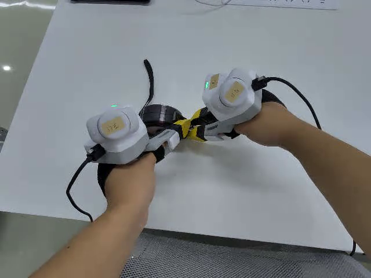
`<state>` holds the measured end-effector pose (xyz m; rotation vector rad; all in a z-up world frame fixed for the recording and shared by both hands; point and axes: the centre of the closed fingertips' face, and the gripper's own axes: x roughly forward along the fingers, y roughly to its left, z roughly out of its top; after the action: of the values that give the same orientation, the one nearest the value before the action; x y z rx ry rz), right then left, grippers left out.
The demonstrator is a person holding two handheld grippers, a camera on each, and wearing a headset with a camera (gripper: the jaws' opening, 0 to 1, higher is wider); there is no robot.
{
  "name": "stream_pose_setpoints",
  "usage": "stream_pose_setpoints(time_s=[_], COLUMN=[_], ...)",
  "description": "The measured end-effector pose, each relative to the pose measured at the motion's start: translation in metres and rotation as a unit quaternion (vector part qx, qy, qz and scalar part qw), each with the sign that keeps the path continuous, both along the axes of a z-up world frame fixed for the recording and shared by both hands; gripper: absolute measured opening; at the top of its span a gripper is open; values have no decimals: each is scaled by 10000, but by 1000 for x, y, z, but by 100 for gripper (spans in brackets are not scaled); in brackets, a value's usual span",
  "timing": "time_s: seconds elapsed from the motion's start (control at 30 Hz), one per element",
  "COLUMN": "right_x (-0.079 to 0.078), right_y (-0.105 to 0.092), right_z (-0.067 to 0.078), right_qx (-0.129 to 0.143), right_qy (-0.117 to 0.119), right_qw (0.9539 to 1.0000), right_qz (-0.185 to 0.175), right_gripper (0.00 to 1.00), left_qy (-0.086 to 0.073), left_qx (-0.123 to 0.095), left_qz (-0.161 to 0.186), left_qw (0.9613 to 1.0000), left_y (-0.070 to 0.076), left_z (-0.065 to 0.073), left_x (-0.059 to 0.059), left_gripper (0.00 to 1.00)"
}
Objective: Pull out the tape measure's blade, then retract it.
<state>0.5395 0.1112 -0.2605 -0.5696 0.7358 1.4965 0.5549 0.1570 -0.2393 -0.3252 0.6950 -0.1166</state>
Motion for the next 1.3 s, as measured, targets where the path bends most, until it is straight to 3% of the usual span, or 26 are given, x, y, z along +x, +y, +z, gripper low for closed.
stream_pose_setpoints(time_s=[0.47, 0.7, 0.93, 1.1, 1.3], right_x=[1, -2, 0, 0, -2], right_y=[0, 0, -1, -3, -4], right_z=[0, -3, -1, 3, 5], right_qx=[6, -56, -56, -3, -2], right_qy=[-108, -156, -176, -145, -156], right_qw=[9999, 9999, 9998, 9999, 9999], right_qz=[-3, 39, 27, -44, -66], right_gripper=[12, 17, 16, 17, 23], left_qy=[45, 44, 32, -15, -117], left_qx=[25, -161, -130, 20, 71], left_qz=[35, 155, 122, -57, -223], left_qw=[10000, 9997, 9998, 10000, 9997], left_y=[0, 0, 0, -1, 0], left_z=[1, 3, 2, 4, 11], left_x=[0, 0, 0, -1, 0], left_gripper=[62, 62, 62, 62, 68])
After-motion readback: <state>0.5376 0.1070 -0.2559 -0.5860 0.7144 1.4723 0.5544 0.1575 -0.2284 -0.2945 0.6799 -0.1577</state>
